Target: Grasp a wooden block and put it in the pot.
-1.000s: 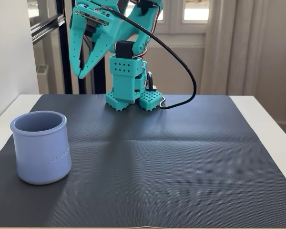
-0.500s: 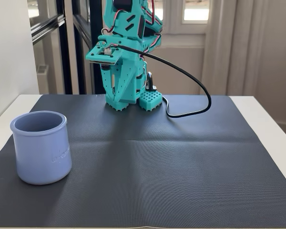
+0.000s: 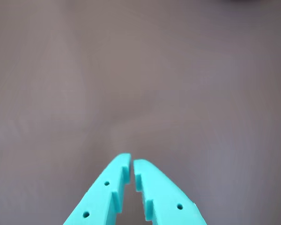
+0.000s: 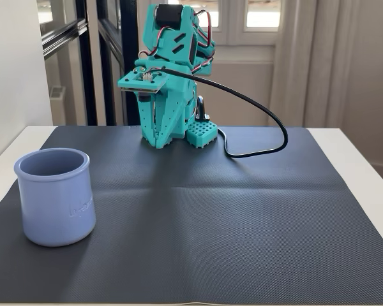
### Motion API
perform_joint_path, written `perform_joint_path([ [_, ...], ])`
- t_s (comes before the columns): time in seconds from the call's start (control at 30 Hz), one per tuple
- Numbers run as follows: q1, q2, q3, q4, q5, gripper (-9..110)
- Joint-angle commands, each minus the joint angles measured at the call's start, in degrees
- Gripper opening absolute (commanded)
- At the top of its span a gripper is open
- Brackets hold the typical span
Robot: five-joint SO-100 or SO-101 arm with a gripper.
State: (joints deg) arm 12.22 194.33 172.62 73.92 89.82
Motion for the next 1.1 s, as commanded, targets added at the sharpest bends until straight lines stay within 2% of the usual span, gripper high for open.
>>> perform_joint_path([
  [0.0,-1.7,0.3,1.5,-8.0,0.3,0],
  [0.1,-2.2,0.1,4.3,-14.2,0.3,0],
  [0.33,-2.6,-0.1,7.5,-14.8,1.2,0],
  [0.77,-3.5,0.2,7.5,2.3,1.1,0],
  [1.07,-3.3,-0.1,7.5,3.0,-4.0,0],
])
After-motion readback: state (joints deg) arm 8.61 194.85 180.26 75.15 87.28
